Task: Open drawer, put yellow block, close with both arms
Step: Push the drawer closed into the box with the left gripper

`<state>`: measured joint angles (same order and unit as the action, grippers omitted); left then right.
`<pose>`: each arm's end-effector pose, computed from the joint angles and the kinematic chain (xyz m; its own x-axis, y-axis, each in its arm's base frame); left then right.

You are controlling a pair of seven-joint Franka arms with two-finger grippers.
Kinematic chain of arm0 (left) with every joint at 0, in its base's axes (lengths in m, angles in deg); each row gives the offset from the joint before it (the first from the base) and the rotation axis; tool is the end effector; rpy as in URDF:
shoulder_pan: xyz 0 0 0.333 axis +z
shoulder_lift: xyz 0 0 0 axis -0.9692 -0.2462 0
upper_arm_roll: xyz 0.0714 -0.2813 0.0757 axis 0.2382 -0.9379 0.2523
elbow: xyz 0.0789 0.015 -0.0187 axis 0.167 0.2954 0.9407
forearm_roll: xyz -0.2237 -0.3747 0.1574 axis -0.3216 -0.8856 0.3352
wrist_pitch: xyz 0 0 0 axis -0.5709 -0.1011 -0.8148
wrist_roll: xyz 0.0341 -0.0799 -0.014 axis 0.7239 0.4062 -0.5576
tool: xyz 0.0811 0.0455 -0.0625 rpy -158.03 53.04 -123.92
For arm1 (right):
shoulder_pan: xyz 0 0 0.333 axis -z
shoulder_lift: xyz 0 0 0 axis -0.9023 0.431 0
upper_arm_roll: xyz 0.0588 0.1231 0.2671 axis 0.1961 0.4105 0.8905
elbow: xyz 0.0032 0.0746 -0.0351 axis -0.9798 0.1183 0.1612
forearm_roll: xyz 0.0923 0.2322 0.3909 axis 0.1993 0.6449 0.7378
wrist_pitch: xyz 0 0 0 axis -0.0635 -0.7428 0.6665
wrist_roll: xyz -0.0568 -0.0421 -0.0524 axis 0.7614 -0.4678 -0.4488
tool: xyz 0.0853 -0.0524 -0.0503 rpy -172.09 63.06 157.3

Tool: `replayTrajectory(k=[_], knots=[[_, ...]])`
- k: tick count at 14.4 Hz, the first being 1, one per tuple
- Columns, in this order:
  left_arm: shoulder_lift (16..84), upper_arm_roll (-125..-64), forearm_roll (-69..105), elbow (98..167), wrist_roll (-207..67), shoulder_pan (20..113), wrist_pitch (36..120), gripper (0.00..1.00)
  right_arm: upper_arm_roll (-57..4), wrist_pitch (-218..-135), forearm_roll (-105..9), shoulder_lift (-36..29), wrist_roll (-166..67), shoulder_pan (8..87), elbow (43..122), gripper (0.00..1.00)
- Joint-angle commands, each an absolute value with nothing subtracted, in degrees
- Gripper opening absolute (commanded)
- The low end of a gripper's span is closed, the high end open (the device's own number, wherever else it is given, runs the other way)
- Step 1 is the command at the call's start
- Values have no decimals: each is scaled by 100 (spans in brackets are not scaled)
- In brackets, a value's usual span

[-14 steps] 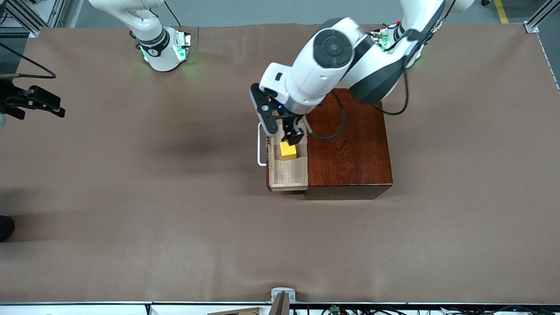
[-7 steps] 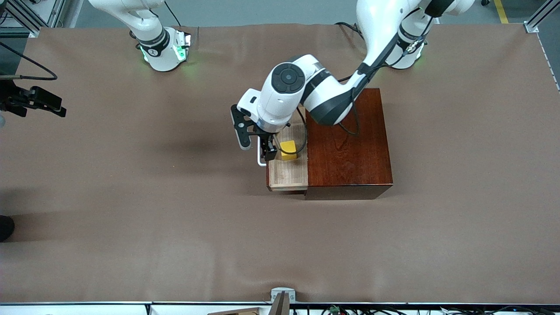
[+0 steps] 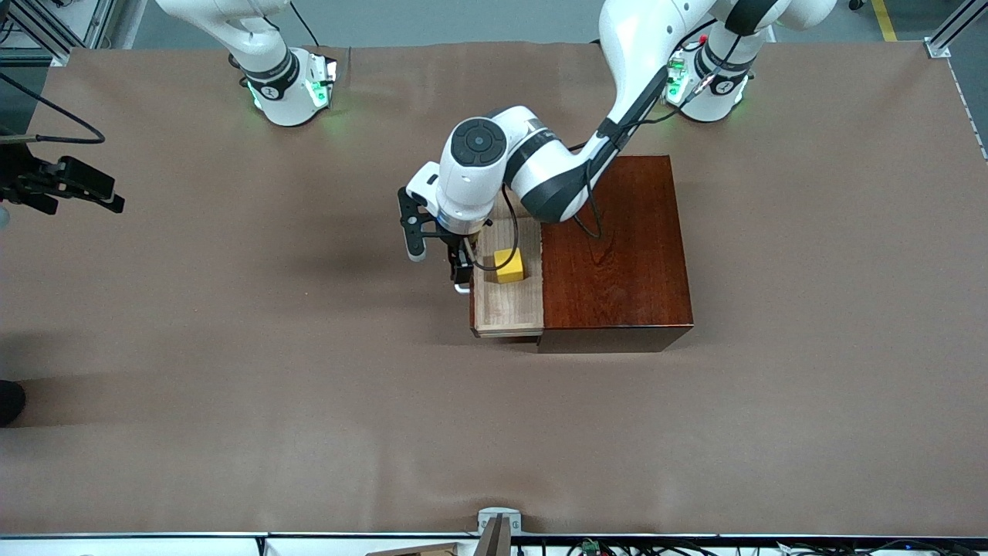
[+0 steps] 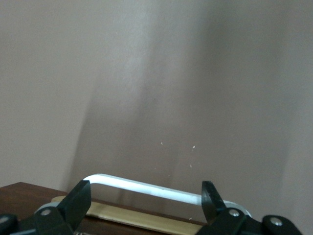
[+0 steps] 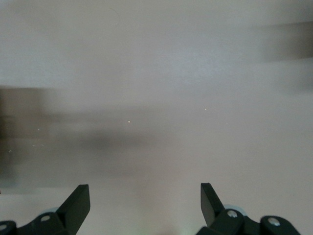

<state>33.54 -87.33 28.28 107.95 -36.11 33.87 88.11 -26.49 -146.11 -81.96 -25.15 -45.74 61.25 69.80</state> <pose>0.5179 -0.6268 0.2822 0.2170 -0.9528 0.2123 -0.9754 -0.2201 0.0089 0.6274 -0.0196 0.6139 0.9987 -0.0125 -0.0494 -0.0153 -0.9983 -0.0562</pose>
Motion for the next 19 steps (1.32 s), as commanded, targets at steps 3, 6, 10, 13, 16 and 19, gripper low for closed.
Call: replayTrajectory(k=[3,6,10,13,16,19], knots=[[3302,-8707,3105,10667,-3531,3365,8690,100,-2646,-14703,-8135,-2574,-4528,6157,7049,100],[3311,-8707,3184,10667,-3540,3347,8453,100,-2646,-14703,-8118,-2574,-4528,6157,7049,100],[3329,-8698,3246,10658,-3540,3347,7944,100,-2646,-14816,-8083,-2530,-4493,6139,7022,100],[3399,-8707,3456,10658,-3557,3339,7504,100,-2638,-14826,-8048,-2521,-4457,6095,7005,100],[3408,-8698,3763,10658,-3557,3382,7099,100,-2638,-14764,-8039,-2530,-4475,6165,6917,100],[3408,-8646,4019,10658,-3575,3400,6757,100,-2638,-14764,-8047,-2530,-4492,6157,6917,100]])
